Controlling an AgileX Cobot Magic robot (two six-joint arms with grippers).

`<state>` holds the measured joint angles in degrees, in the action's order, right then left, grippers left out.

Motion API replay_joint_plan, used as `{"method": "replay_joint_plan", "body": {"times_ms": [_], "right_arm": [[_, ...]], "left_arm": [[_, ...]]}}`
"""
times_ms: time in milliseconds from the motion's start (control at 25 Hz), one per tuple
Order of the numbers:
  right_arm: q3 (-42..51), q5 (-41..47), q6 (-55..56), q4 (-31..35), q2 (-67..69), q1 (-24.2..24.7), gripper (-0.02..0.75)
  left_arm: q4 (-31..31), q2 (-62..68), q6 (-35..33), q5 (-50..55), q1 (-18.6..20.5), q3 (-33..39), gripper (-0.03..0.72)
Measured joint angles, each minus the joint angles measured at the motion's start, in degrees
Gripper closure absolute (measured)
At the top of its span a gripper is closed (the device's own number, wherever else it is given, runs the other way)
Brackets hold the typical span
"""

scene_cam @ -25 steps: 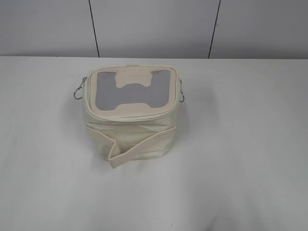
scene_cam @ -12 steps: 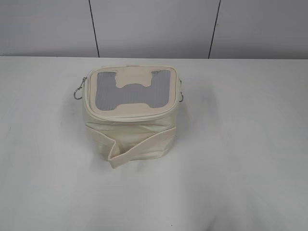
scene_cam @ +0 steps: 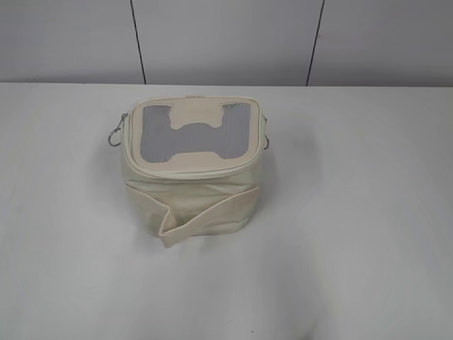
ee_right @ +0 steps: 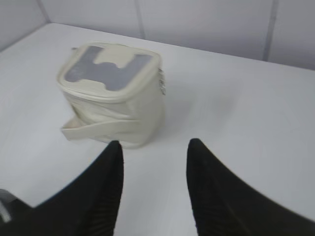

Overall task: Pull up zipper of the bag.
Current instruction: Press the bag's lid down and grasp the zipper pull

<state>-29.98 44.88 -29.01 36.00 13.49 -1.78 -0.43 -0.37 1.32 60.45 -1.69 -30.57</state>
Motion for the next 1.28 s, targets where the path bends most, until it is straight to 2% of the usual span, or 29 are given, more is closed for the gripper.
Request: {"method": "replay_joint_plan", "body": {"times_ms": [120,200,280,360,480,680,920,1080,1280], "right_arm": [[-2.08,-3.10,-21.12,17.05,15.85,0.00,0.392],[-5.64,-3.37,-32.60,24.52,27.49,0.00,0.392],[-10.63,-2.50,-40.21,30.22,40.97,-0.19,0.392],[-18.01,-0.59,-44.92,32.42,52.35,-1.48,0.393],[-31.30,1.36,-46.86,31.75,69.08,-6.76,0.393],[-57.30,6.29,-44.04,24.61,93.03,-16.10,0.390],[-88.59,16.04,-34.58,17.15,114.92,-20.64,0.380],[-102.39,21.64,-29.80,14.99,124.97,-22.38,0.379],[-106.22,22.68,-28.33,14.81,129.79,-24.73,0.378]], "left_arm": [[-0.73,0.00,0.00,0.00,0.00,0.00,0.450],[-0.97,0.00,0.00,0.00,0.00,0.00,0.450],[-1.09,0.00,0.00,0.00,0.00,0.00,0.450],[-1.21,0.00,0.00,-0.06,0.00,0.00,0.450],[-1.46,0.44,0.00,-0.12,0.00,0.00,0.450],[-1.61,5.07,0.00,-0.36,0.00,0.00,0.450],[-1.91,6.99,0.00,-0.42,0.00,0.00,0.450],[-2.02,6.99,0.00,-0.42,0.00,0.00,0.449],[-2.07,6.99,-0.06,-0.42,0.00,0.00,0.449]]}}
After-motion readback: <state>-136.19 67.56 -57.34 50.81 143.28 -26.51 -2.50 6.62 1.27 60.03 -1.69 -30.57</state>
